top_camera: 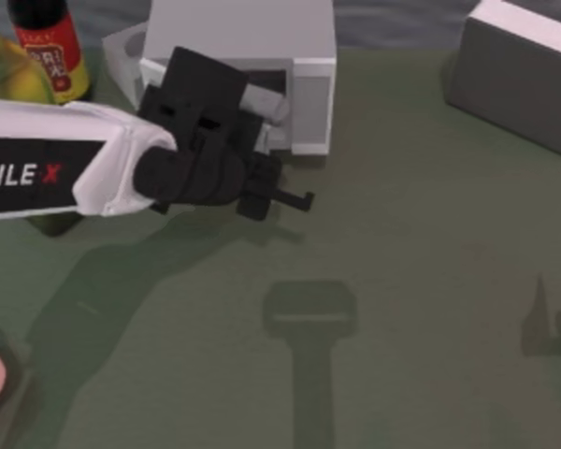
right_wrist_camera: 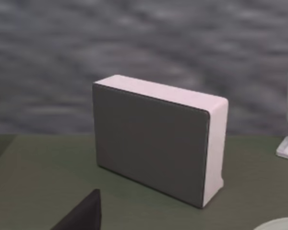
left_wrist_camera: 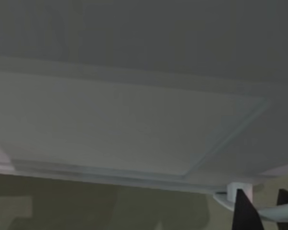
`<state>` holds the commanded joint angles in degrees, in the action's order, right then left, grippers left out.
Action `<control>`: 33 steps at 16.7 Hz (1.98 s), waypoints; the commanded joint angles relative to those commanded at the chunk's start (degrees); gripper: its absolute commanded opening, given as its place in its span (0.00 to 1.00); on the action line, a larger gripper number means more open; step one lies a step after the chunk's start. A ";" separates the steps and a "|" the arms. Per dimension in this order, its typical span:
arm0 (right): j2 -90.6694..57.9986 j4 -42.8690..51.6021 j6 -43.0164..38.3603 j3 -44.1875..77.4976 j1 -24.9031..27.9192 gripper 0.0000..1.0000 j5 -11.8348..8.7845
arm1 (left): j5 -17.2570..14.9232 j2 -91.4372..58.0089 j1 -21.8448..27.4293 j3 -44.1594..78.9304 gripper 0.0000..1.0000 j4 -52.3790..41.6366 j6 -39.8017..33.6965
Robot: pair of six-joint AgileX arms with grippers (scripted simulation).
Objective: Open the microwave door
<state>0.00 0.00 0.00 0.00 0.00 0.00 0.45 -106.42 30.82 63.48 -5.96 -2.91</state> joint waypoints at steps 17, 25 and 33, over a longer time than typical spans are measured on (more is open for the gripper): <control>0.00 0.00 0.00 0.00 0.00 1.00 0.00 | -0.36 0.19 -0.25 -0.42 0.00 0.05 0.55; 0.00 0.00 0.00 0.00 0.00 1.00 0.00 | -0.36 0.19 -0.25 -0.42 0.00 0.05 0.55; 0.00 0.00 0.00 0.00 0.00 1.00 0.00 | -3.03 1.58 -1.36 -2.10 0.00 0.41 3.52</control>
<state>0.00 0.00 0.00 0.00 0.00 0.00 -2.58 -104.84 29.46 61.38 -5.55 0.60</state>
